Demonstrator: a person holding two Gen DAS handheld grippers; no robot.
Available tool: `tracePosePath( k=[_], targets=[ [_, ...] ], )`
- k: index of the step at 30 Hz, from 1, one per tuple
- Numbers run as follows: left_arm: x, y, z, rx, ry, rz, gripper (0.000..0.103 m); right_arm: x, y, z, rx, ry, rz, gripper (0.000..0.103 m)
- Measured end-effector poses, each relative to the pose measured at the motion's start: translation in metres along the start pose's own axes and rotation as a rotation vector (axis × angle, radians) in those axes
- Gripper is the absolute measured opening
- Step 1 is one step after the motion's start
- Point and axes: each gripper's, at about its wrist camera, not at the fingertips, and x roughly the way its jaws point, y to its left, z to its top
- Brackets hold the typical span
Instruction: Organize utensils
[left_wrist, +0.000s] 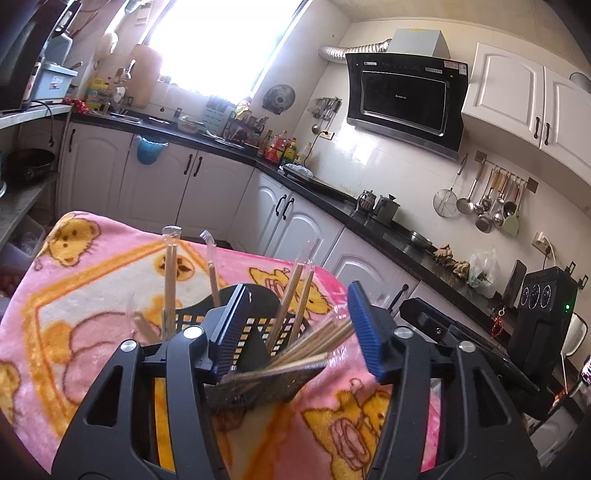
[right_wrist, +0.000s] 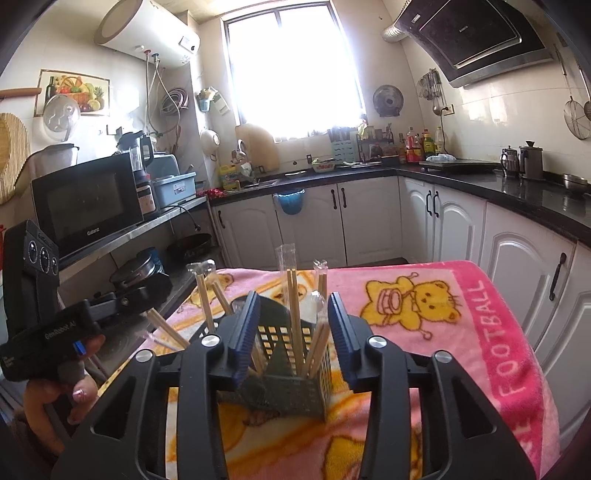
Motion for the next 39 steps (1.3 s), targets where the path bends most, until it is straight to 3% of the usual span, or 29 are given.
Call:
tracePosePath(
  k=[4,19,39],
  targets=[
    [-0.007,0.002,-0.008,-0.008,0.015,0.008,0.069,-0.009,0.004,-0.007,-0.015,0.009,0.001,0.044],
    [-0.026,0.010,-0.037,0.008,0.070,0.078,0.092,-0.027,0.021,-0.039,-0.071,0.051,-0.006,0.059],
    [-0.032,0.020,-0.091,0.030,0.121,0.133,0.092,-0.028,0.024,-0.101,-0.059,0.103,-0.018,0.089]
  ],
)
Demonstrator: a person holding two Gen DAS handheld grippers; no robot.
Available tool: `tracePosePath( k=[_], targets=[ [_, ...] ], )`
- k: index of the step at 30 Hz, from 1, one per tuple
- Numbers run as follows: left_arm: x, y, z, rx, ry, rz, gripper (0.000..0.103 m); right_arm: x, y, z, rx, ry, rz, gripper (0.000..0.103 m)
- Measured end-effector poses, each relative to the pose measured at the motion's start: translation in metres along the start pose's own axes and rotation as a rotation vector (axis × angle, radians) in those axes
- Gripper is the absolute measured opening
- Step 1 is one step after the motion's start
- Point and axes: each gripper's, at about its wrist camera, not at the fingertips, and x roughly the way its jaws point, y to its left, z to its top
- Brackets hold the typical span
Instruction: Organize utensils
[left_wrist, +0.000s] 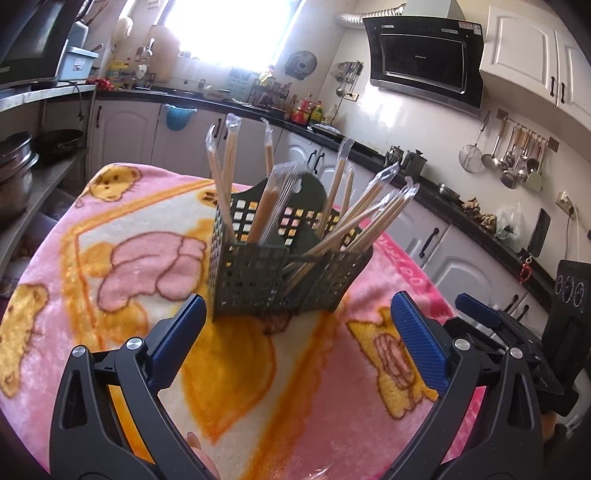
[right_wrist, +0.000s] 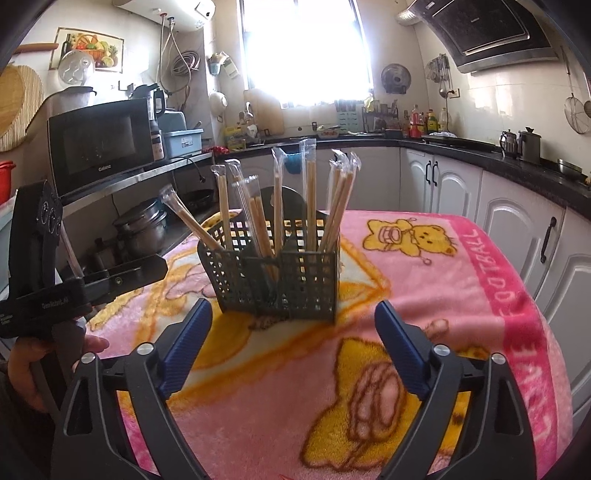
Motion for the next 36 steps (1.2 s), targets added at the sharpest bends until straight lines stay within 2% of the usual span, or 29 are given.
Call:
tracePosePath(
  k=[7,13,20,29,36],
  targets=[
    [-0.002,0.002,-0.018,0.020,-0.028,0.027,0.092,-0.001,-0.002,-0.019,-0.010,-0.033,-0.032,0.094],
    [-0.002,0.000,-0.026,0.030,-0.041,0.033,0.092,-0.007,-0.008,-0.029,0.010,-0.101,-0.053,0.096],
    [-0.007,-0.006,-0.036,0.071,-0.103,0.080,0.092,-0.014,-0.001,-0.032,-0.044,-0.175,-0.097,0.096],
    [-0.013,-0.011,-0.048,0.126,-0.179,0.095,0.092,-0.019,0.006,-0.043,-0.067,-0.261,-0.126,0.096],
    [-0.020,-0.009,-0.050,0.136,-0.228,0.101,0.092,-0.021,-0.003,-0.048,-0.004,-0.281,-0.150,0.096]
  ],
)
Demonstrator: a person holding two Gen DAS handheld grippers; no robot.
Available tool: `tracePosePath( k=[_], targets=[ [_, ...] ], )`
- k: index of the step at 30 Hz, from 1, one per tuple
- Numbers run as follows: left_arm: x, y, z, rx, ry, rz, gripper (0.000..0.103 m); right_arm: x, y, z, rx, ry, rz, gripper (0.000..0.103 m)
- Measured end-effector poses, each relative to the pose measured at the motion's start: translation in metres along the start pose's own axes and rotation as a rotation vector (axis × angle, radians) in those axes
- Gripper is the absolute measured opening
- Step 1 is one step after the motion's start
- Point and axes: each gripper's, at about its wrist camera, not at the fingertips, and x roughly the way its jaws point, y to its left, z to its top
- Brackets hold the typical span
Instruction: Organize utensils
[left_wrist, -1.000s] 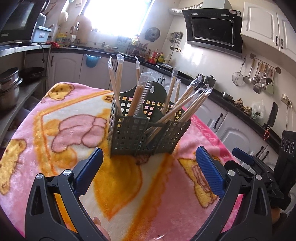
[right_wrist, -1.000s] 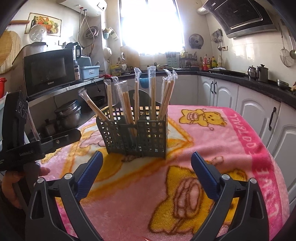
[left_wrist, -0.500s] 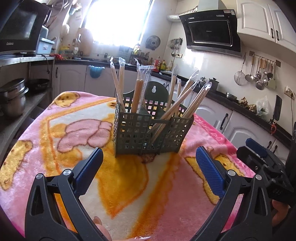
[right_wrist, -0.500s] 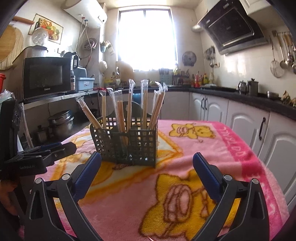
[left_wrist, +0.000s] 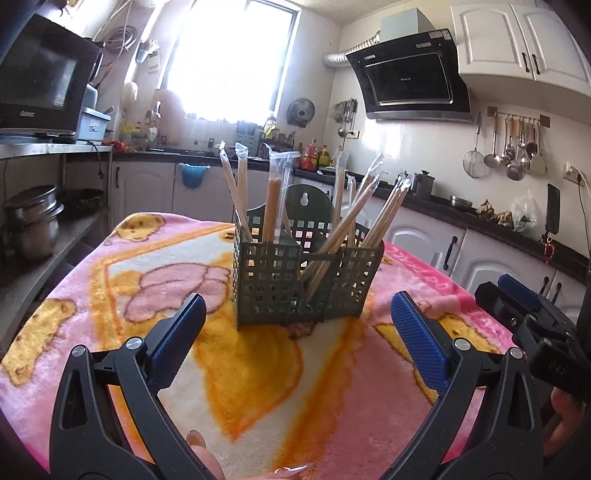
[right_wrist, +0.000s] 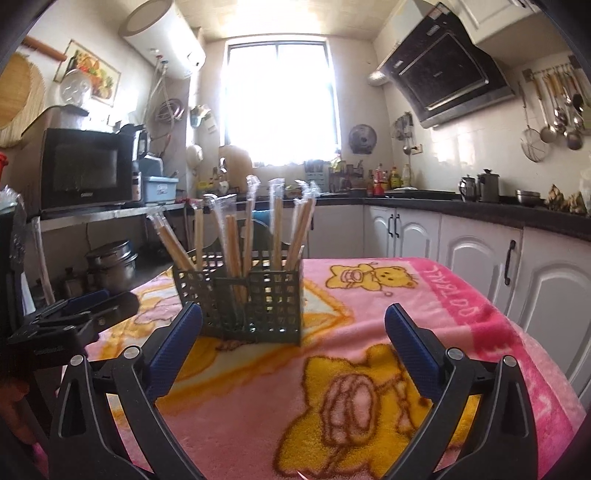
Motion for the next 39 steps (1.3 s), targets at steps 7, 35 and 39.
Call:
tracePosePath(
  k=[7,35,39],
  targets=[
    [-0.0007,0.0014,-0.0001,-0.008,-0.002,0.008,0.092,-0.0003,-0.0039,-0.0012,0.022,0.000,0.000,0.096],
    [0.0003,0.0028,-0.0002,-0.006,0.003,0.011,0.092,-0.0026,-0.0014,-0.0029,0.008,0.000,0.001,0.096],
    [-0.0008,0.0025,-0.0011,-0.005,0.002,0.012,0.093,-0.0027,-0.0011,-0.0029,0.009,-0.001,0.000,0.096]
  ],
)
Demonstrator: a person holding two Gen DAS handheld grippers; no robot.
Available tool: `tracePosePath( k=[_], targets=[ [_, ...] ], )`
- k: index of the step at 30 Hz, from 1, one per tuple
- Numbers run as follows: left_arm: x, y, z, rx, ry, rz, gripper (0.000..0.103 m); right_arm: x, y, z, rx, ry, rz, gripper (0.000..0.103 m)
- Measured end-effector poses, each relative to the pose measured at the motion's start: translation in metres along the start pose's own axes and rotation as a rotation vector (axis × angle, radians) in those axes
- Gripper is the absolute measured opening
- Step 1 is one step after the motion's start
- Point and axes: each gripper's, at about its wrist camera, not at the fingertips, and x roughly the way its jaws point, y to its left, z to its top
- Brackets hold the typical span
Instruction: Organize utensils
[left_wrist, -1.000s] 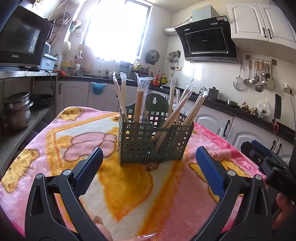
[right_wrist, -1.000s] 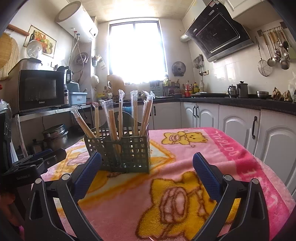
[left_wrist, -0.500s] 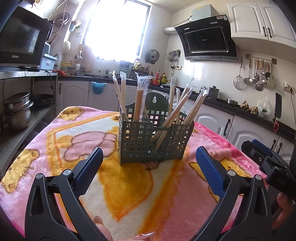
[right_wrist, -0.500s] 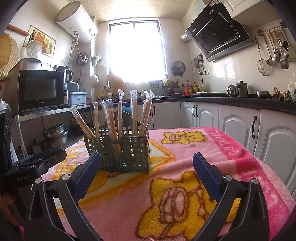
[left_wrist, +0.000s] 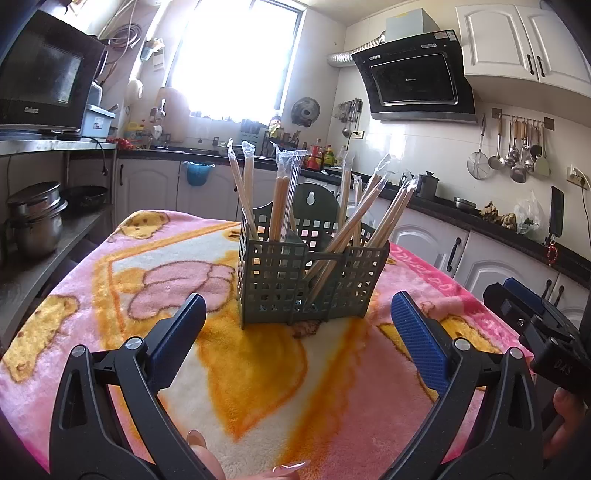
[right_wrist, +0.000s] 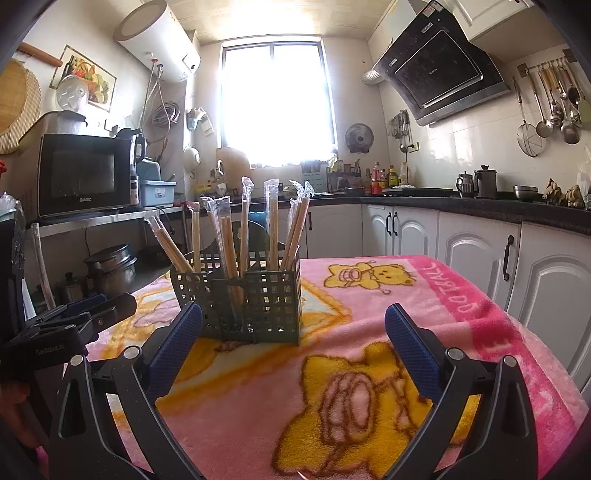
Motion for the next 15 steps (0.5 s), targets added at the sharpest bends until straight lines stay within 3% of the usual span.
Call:
tracePosePath(
  k=[15],
  targets=[
    [0.0001,0.0007,-0.0001,-0.004,0.002,0.001,0.092,0.0002,0.0001,-0.0001,-0.001,0.000,0.001,0.096]
  ],
)
